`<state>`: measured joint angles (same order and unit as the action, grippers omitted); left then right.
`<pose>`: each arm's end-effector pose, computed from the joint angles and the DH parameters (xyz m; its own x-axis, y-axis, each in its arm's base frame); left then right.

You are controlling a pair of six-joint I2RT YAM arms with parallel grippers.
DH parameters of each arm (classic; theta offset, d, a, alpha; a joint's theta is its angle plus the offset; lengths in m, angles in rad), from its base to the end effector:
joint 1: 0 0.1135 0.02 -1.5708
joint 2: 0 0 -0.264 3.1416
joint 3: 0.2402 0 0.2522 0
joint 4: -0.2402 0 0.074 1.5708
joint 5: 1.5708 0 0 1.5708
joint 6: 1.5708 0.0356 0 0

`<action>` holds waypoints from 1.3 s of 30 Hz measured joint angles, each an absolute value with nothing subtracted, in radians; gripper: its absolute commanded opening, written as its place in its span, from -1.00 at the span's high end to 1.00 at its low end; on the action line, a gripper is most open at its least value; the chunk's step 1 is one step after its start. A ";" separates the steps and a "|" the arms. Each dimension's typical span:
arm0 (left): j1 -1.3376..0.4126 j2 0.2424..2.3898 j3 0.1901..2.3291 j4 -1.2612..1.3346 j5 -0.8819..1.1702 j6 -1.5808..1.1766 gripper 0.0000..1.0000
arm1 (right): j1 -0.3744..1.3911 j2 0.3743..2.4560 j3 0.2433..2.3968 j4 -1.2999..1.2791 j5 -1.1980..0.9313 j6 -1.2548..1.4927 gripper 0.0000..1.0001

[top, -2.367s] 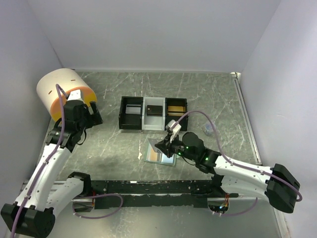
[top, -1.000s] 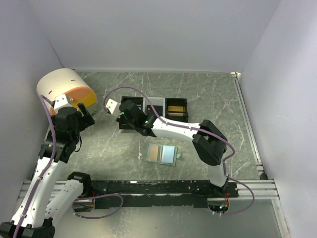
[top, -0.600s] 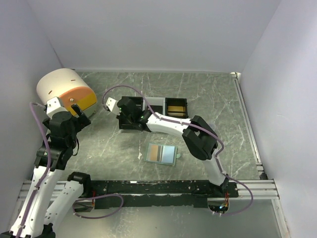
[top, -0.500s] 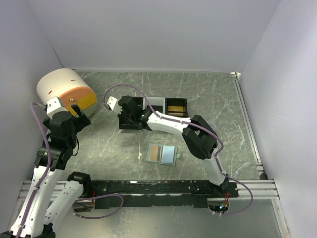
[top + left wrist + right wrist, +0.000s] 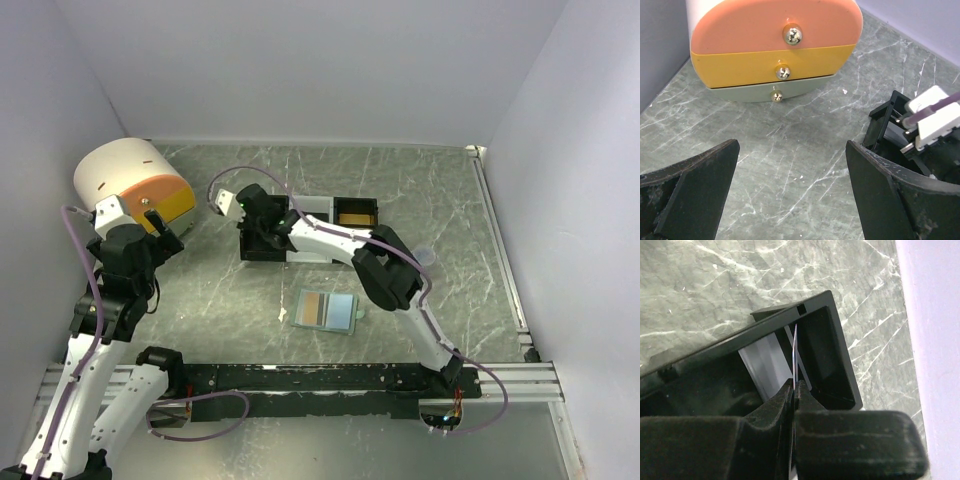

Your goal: Take the credit cards out of the card holder

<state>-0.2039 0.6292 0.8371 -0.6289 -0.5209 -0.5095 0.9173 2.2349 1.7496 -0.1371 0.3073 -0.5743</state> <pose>0.1305 -0.0089 0.3353 -0.2181 -0.3869 -0.8960 -0.4302 0.8622 -0.2676 0.3217 0.4024 0.1973 0.0324 -0.8094 -0.5863 -0.7025 0.3989 -0.5894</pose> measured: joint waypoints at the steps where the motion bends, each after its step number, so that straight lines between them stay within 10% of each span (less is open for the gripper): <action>1: -0.204 0.629 0.837 -0.629 -0.521 -0.509 -0.99 | 0.916 2.253 1.767 -0.144 0.309 -0.583 1.00; 20: -0.204 0.631 0.837 -0.629 -0.521 -0.509 -1.00 | 0.902 2.346 1.800 -0.076 0.373 -0.741 0.94; 39: -0.204 0.626 0.837 -0.628 -0.519 -0.508 -1.00 | 0.896 2.362 1.789 -0.084 0.350 -0.718 0.00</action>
<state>-0.2039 0.6258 0.8371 -0.6277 -0.5194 -0.5083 0.8955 2.3623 1.7889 -0.0845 0.3504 -0.7181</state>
